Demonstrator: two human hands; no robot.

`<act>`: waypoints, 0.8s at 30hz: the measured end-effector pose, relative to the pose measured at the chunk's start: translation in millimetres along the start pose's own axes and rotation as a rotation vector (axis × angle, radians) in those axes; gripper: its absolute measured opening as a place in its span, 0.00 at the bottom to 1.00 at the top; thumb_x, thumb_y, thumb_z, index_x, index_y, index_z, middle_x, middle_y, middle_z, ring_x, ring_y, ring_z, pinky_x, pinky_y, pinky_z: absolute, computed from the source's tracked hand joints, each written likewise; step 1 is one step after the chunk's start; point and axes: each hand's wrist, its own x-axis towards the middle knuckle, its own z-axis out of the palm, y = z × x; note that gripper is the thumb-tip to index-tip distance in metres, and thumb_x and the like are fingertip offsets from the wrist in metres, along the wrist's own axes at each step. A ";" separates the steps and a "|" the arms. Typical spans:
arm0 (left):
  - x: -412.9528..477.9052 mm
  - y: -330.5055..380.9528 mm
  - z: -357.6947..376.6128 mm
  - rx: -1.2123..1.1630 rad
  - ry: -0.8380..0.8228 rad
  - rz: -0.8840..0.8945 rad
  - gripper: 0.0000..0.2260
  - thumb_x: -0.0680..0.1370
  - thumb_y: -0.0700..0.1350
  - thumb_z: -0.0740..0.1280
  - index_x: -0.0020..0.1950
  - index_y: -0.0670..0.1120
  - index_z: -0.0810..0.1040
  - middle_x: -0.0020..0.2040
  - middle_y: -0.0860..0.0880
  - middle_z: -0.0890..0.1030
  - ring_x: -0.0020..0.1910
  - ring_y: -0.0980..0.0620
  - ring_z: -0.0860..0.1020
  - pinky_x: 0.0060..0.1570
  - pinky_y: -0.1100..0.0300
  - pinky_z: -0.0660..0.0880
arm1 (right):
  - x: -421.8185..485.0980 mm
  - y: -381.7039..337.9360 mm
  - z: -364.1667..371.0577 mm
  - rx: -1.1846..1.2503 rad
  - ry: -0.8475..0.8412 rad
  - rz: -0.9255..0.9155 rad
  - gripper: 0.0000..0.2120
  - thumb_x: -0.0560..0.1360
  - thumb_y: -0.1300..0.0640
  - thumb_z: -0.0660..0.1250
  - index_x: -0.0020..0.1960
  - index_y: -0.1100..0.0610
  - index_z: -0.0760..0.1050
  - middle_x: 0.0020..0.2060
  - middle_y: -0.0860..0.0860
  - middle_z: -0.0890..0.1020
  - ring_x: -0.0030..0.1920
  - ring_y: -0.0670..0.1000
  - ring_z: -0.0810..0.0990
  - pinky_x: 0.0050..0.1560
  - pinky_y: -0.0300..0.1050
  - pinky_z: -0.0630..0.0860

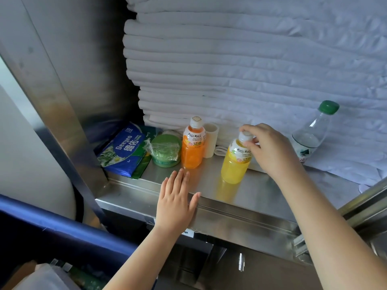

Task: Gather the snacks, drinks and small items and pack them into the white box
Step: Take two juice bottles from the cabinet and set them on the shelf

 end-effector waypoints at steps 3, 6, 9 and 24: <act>-0.4 -0.3 -0.8 0.001 0.006 0.000 0.29 0.78 0.60 0.50 0.71 0.44 0.69 0.69 0.46 0.72 0.70 0.46 0.68 0.71 0.50 0.55 | 9.5 -17.7 12.9 0.016 0.003 -0.046 0.16 0.74 0.60 0.68 0.61 0.51 0.76 0.53 0.51 0.78 0.49 0.54 0.79 0.49 0.43 0.70; -0.4 -1.1 -0.8 0.009 0.001 0.006 0.29 0.78 0.61 0.50 0.71 0.44 0.69 0.69 0.47 0.71 0.70 0.46 0.68 0.70 0.49 0.55 | 17.5 -28.2 22.9 0.037 0.022 -0.076 0.17 0.74 0.61 0.68 0.62 0.51 0.76 0.53 0.52 0.78 0.49 0.54 0.79 0.49 0.44 0.71; 0.4 -1.8 -0.2 0.012 -0.014 0.006 0.29 0.78 0.61 0.49 0.72 0.45 0.68 0.71 0.47 0.70 0.71 0.47 0.66 0.71 0.49 0.53 | 23.1 -32.2 29.7 0.031 0.036 -0.076 0.17 0.73 0.61 0.68 0.62 0.51 0.76 0.53 0.52 0.79 0.49 0.54 0.79 0.48 0.43 0.71; 0.4 -4.0 2.3 -0.060 -0.014 0.028 0.29 0.78 0.61 0.52 0.72 0.44 0.68 0.71 0.46 0.70 0.71 0.46 0.66 0.71 0.53 0.50 | -1.6 -24.6 64.0 0.164 0.297 -0.072 0.24 0.74 0.58 0.69 0.68 0.60 0.68 0.60 0.56 0.74 0.59 0.54 0.74 0.60 0.43 0.71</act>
